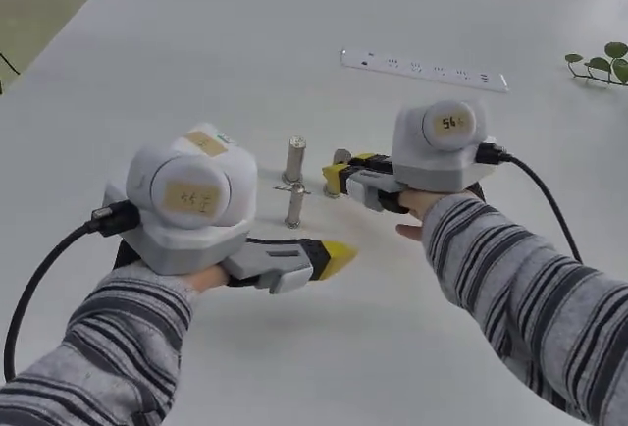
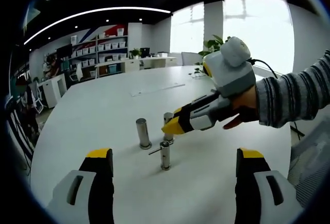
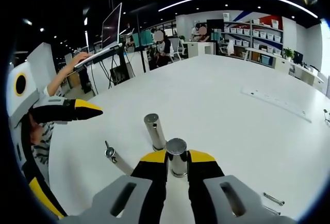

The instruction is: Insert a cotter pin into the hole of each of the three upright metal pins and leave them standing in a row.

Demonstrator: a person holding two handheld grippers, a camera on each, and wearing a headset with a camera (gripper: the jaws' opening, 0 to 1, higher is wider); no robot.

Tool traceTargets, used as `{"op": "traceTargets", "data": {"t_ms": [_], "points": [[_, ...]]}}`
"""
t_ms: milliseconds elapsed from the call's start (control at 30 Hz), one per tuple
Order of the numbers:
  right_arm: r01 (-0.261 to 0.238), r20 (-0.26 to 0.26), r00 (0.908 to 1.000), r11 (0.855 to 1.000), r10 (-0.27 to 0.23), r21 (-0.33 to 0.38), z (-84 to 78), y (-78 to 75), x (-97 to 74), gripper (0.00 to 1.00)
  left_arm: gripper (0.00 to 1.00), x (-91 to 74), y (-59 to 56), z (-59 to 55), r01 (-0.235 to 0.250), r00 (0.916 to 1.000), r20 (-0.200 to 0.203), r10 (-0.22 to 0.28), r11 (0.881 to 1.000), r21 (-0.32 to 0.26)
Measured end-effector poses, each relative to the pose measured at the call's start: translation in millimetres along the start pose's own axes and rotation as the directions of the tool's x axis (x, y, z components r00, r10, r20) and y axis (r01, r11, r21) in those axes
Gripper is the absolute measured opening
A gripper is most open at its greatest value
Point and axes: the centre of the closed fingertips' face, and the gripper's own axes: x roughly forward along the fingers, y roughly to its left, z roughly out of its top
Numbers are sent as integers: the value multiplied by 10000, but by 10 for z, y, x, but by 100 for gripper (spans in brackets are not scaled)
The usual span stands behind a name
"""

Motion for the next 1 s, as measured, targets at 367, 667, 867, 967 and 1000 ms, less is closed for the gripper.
{"op": "traceTargets", "data": {"t_ms": [367,667,867,967,1000], "points": [[517,-209,9984,9986,-519,-79,-51,-24,-208,8,99,32,23,34,-34,9999,120,34,10000,-66],[888,-444,9951,9960,-889,-37,-229,-77,-434,8,98,30,-25,119,32,9992,399,-31,10000,-41],[1187,-489,9919,9925,-1173,284,-341,-60,-604,8,98,37,-47,119,110,9993,356,-111,9999,22],[1321,-498,9902,9906,-1303,356,-382,-35,-665,8,98,29,-70,170,186,9983,552,-181,9998,-82],[1378,-535,9892,9900,-1361,287,-397,-29,-682,8,98,27,-73,178,195,9981,586,-189,9998,-93]]}}
